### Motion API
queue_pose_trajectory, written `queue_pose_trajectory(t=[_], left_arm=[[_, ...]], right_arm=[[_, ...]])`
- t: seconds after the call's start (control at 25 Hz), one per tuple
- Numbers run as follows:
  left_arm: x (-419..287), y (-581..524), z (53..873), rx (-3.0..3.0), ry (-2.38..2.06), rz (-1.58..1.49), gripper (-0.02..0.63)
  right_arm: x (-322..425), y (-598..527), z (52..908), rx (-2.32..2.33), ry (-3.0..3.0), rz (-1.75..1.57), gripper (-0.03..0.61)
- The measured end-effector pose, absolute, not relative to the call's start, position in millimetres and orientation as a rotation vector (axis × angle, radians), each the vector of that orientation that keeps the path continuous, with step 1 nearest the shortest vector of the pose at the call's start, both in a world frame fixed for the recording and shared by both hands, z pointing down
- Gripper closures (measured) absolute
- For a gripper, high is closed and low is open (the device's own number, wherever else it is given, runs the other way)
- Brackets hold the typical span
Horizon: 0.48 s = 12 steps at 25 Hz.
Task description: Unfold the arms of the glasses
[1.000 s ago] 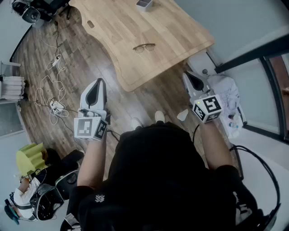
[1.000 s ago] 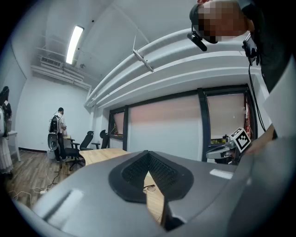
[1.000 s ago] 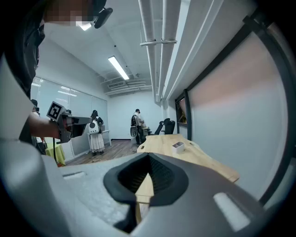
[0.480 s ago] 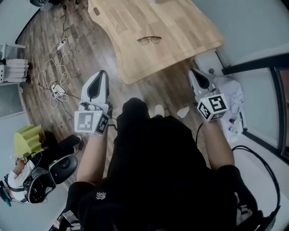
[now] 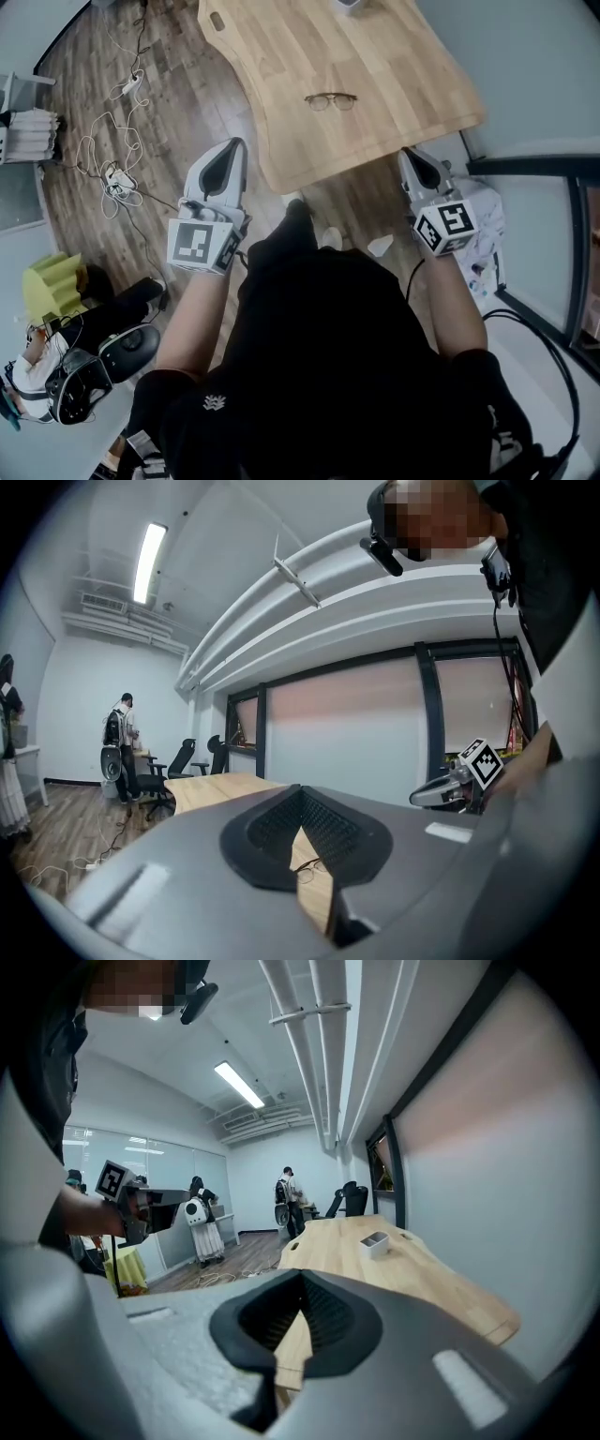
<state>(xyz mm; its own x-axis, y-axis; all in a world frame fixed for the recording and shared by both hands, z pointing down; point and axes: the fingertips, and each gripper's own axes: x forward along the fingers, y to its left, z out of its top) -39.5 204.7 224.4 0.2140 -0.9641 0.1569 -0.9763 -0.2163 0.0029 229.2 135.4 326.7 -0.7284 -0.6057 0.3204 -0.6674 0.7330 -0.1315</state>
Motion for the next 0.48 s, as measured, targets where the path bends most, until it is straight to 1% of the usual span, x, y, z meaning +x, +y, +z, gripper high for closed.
queue_pose_trajectory(t=[0.28,0.48], left_arm=[[-80,141,234,2.449,-1.791,0.140,0.611],[-96,108,233,2.511,-1.693,0.126,0.611]], right_arm=[[168,79,323,0.985,-2.644,0.315,0.580],[121,49,325,0.973,-2.608,0.283,0.580]])
